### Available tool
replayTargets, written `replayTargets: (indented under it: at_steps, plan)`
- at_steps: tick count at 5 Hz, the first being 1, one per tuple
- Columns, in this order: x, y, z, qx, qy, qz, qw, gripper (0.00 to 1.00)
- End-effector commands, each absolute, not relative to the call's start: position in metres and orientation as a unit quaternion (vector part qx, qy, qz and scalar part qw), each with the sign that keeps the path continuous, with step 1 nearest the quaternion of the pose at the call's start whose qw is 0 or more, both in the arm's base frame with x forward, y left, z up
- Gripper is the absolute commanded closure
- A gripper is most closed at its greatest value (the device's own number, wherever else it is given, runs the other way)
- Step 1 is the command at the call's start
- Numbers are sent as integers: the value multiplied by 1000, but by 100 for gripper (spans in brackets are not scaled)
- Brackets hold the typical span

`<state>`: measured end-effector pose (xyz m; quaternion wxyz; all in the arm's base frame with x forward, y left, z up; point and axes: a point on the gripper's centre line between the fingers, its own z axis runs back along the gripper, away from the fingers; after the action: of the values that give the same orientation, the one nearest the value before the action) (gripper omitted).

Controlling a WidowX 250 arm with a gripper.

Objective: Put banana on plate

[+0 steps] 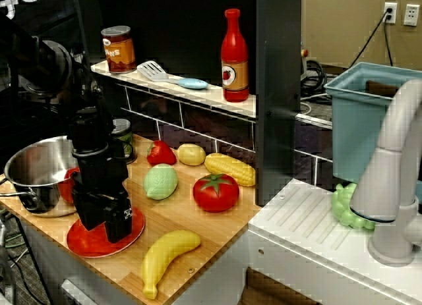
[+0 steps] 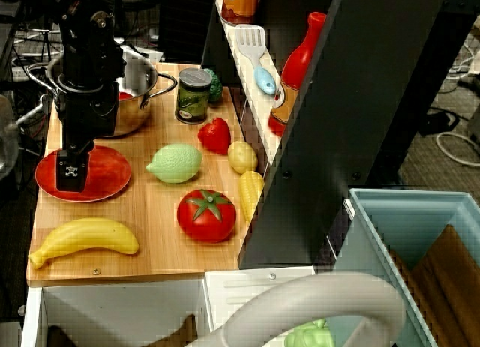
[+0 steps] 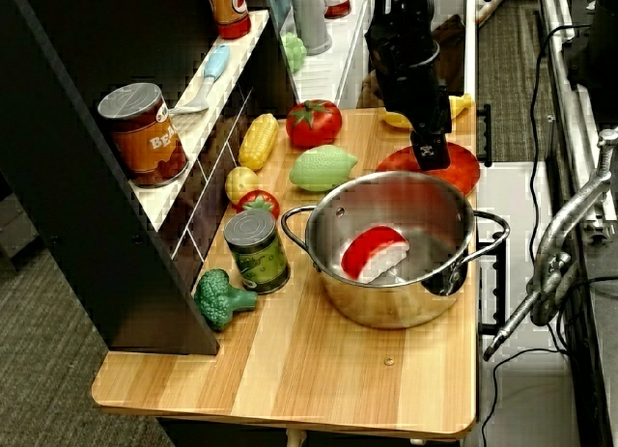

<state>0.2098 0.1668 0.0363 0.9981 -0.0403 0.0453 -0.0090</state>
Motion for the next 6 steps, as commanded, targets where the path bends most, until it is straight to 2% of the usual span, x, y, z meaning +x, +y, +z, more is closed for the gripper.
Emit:
replayTargets:
  at_steps: [1,2,3,4,5,6]
  plan:
    - [210,167,36,-40,45,-9,998,0]
    - [222,163,61,-51,41,-16,998,0]
    - [235,157,104,-55,26,-30,998,0]
    - [243,153,126,-60,10,-40,997,0]
    - [240,123,114,-34,-57,-31,997,0]
    - [227,85,92,15,-85,-47,995,0]
